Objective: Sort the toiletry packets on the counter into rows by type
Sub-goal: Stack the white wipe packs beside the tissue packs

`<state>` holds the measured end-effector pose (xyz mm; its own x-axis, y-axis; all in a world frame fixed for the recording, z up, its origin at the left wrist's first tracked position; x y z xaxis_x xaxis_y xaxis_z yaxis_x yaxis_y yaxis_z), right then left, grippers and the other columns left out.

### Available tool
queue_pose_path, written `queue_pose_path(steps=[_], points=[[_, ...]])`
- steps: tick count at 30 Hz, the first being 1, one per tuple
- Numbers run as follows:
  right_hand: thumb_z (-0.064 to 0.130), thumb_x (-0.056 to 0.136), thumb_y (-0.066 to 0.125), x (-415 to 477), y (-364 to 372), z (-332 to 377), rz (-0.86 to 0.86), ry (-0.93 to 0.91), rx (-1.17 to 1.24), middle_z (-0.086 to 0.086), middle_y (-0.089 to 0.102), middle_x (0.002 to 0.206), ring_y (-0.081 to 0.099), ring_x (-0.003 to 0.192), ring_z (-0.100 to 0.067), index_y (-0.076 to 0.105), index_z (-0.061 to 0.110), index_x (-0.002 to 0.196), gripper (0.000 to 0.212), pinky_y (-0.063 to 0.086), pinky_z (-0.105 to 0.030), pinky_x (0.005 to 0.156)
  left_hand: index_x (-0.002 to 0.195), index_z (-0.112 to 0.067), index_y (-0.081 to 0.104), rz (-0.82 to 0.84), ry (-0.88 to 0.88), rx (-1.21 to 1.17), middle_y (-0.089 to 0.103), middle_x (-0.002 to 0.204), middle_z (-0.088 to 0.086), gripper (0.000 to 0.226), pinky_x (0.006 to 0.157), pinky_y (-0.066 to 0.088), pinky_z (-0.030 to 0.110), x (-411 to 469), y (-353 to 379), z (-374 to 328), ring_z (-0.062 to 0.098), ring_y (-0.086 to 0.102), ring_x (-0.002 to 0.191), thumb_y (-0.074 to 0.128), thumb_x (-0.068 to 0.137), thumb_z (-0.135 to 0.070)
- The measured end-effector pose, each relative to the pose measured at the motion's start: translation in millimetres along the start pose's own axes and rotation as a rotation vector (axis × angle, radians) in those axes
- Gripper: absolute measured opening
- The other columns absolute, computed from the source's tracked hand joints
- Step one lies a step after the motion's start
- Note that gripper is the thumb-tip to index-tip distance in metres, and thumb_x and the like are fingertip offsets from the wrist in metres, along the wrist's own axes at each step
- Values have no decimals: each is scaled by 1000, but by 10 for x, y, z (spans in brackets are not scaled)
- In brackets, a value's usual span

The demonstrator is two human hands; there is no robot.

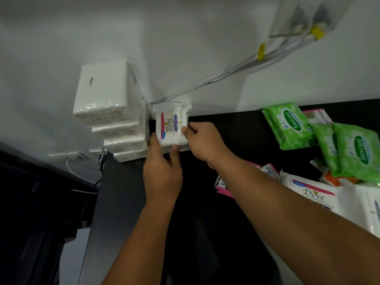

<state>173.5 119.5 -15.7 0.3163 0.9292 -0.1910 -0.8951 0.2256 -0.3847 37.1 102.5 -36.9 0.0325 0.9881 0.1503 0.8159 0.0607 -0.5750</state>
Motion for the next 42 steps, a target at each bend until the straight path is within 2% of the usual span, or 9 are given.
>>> queue_pose_path(steps=[3, 5, 10, 15, 19, 23, 26, 32, 42], points=[[28, 101, 52, -149, -96, 1, 2, -32, -21, 3, 68, 106, 63, 89, -6, 65, 12, 123, 30, 52, -24, 78, 150, -28, 37, -50, -30, -7, 67, 83, -3, 55, 65, 49, 10, -206, -104, -43, 5, 63, 70, 55, 99, -39], [30, 100, 54, -298, -192, 0, -13, -64, -45, 6, 65, 103, 56, 76, 2, 63, 12, 127, 33, 43, -11, 69, 144, -32, 45, -120, -76, -53, 61, 68, -6, 49, 55, 45, 7, -333, -162, -87, 7, 60, 61, 58, 97, -37], [32, 99, 56, -669, -551, -67, -25, -122, -117, 0, 67, 124, 62, 111, -12, 62, 16, 131, 36, 44, -20, 91, 132, -22, 58, -132, -2, -140, 67, 91, -10, 36, 66, 51, 13, -592, -111, -375, 4, 63, 73, 61, 97, -28], [25, 97, 58, -964, -1099, -188, -63, -158, -212, 3, 68, 122, 62, 112, -10, 66, 19, 123, 28, 45, -20, 96, 126, -22, 63, 91, 91, -186, 69, 110, -13, 31, 82, 51, 12, -843, 253, -761, -2, 66, 96, 65, 95, -21], [21, 95, 61, -1168, -1598, -383, -64, -151, -366, 0, 67, 126, 61, 116, -15, 65, 17, 126, 31, 39, -18, 97, 114, -23, 68, 271, 118, -102, 69, 101, -14, 23, 74, 46, 6, -1081, 586, -980, -6, 64, 88, 67, 92, -26], [22, 93, 63, -1419, -2044, -658, -38, -98, -549, -3, 67, 127, 61, 116, -22, 64, 16, 128, 36, 40, -21, 93, 108, -18, 65, 417, 133, 31, 67, 102, -5, 29, 79, 51, 22, -1378, 886, -1134, 9, 63, 90, 72, 87, -37], [23, 90, 64, -1628, -2240, -874, -16, -75, -679, -5, 67, 125, 61, 114, -27, 64, 15, 128, 38, 46, -31, 93, 113, -17, 64, 454, 150, 113, 66, 108, -2, 40, 81, 44, 20, -1545, 1053, -1201, 13, 60, 100, 74, 84, -43], [31, 86, 69, -1788, -2282, -1161, 95, -115, -750, -2, 61, 126, 51, 115, -24, 63, 16, 125, 43, 44, -32, 97, 125, -17, 60, 481, 15, 199, 65, 118, 2, 49, 92, 53, 39, -1660, 1187, -1331, 20, 62, 108, 68, 87, -47], [21, 96, 58, -1809, -2230, -1254, 85, -129, -646, -5, 58, 134, 48, 122, -23, 59, 13, 132, 36, 42, -34, 103, 104, -17, 75, 646, -470, -266, 78, 87, -6, 19, 59, 52, 13, -1623, 1206, -1364, 5, 74, 78, 73, 89, -28]])
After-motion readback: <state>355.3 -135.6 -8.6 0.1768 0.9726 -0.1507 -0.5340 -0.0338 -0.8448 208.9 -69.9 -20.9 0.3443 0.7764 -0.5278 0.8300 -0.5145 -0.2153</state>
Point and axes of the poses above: each hand's wrist, its own x-axis towards the middle knuckle, its own y-axis out of the palm, z = x × y, the point moved 3 cm from there along x, towards the middle knuckle
